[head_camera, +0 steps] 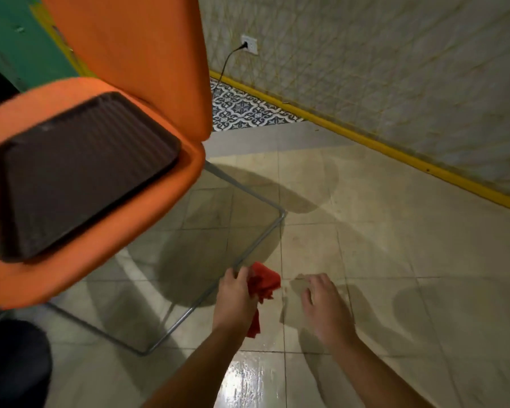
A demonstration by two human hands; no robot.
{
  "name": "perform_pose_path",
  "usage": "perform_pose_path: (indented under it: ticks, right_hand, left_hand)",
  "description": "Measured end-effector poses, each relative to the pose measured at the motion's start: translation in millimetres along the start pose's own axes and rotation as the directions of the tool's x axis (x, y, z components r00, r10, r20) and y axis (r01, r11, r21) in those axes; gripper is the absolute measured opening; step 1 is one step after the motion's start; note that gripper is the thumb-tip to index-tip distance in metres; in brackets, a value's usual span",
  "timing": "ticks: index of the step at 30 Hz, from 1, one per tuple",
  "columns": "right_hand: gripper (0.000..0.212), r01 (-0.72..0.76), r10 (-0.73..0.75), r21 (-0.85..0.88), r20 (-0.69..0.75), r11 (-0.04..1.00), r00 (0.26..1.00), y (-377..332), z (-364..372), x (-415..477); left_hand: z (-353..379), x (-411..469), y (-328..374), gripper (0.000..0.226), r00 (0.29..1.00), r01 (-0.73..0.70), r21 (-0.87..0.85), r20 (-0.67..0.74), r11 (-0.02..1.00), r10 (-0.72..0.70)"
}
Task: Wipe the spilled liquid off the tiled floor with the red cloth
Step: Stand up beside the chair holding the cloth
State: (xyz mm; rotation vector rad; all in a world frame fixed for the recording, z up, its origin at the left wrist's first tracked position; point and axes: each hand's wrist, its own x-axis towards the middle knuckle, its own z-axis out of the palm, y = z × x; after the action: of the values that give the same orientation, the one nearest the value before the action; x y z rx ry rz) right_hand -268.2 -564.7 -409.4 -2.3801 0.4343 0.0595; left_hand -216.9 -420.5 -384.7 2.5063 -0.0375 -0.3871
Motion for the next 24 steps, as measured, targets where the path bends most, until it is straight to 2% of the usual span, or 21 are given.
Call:
perform_pose_path:
  ticks: [6,13,16,20,24]
  right_hand:
    - [0.03,0.062,-0.062,0.003,0.083,0.998,0.995,-124.4,-65.8,-22.7]
    - [0.022,0.141,-0.144,0.028,0.107,0.99,0.984,-239.6,-115.1,-29.4]
    - [0.025,0.195,-0.194,0.003,0.11,0.981,0.975,-281.4,-122.0,-15.9]
    - [0.027,0.291,-0.291,0.014,0.1,0.957,0.951,-332.9,-113.1,9.8]
    - [0.034,0.303,-0.303,0.018,0.118,0.953,0.946,-370.1,-83.6,41.3]
  left_hand:
    - [-123.3,-60.4,43.1,0.032,0.995,0.093,-0.007,-0.021,0.996,-0.093]
    - [-245.5,-71.5,75.4,0.029,0.98,0.121,-0.168,-0.136,0.978,-0.145]
    - [-298.1,-49.3,68.3,0.03,0.966,0.092,-0.165,-0.224,0.982,-0.128]
    - [-345.2,-10.3,38.2,0.03,0.934,0.14,-0.173,-0.305,0.975,-0.188]
    - [-367.1,36.1,-7.4,0.031,0.918,0.185,-0.189,-0.316,0.964,-0.238]
